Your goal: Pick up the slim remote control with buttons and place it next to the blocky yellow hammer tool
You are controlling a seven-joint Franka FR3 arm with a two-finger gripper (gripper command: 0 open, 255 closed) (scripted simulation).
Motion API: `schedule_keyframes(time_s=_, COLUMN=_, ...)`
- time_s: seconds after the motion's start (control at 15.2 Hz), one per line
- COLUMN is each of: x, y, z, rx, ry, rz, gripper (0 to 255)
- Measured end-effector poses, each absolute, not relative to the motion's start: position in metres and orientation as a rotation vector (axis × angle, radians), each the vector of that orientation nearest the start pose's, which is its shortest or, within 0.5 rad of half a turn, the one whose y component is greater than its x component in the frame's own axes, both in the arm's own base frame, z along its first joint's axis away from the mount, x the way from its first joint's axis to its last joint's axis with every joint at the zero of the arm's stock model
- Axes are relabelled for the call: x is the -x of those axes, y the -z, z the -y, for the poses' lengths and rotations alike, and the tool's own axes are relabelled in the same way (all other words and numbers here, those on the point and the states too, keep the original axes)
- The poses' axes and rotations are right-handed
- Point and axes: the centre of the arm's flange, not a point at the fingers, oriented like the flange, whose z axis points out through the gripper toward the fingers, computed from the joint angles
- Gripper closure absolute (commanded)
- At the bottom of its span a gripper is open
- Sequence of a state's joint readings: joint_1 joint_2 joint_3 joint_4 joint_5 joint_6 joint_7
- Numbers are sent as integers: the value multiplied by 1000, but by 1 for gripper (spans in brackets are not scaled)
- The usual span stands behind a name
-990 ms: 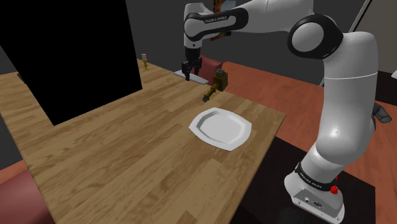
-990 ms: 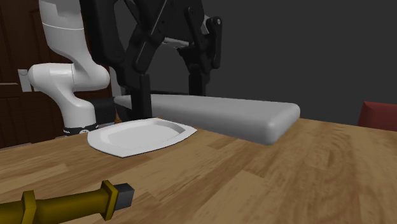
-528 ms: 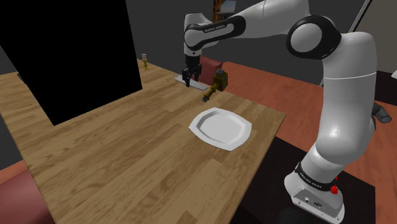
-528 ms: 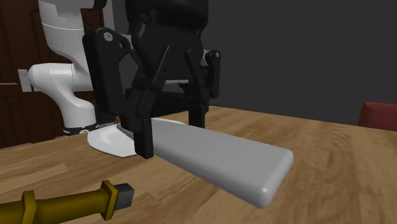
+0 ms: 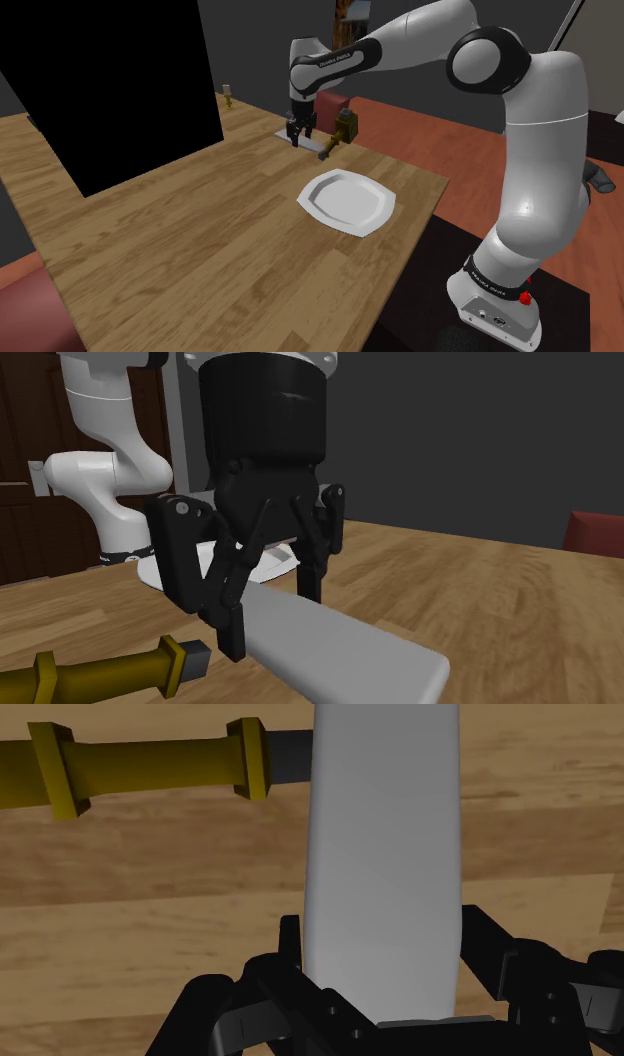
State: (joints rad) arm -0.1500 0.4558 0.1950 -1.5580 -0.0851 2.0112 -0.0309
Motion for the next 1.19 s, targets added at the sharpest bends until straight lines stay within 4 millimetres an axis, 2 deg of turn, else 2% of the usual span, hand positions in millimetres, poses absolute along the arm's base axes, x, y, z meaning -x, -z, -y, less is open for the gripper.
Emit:
schedule_keyframes(time_s=0.53, x=-684, y=-347, z=-9, rx=3130, ry=18, rz=146, gripper=255)
schedule_keyframes(time_s=0.99, x=-685, y=-346, z=-9, rx=3130, ry=27, rz=147, gripper=255)
schedule_keyframes(time_s=1.06, x=-685, y=-346, z=-9, rx=3130, ry=25, rz=147, gripper=0)
schedule_keyframes(time_s=1.19, x=-684, y=-342, z=-8, rx=3130, ry=15, rz=145, gripper=0)
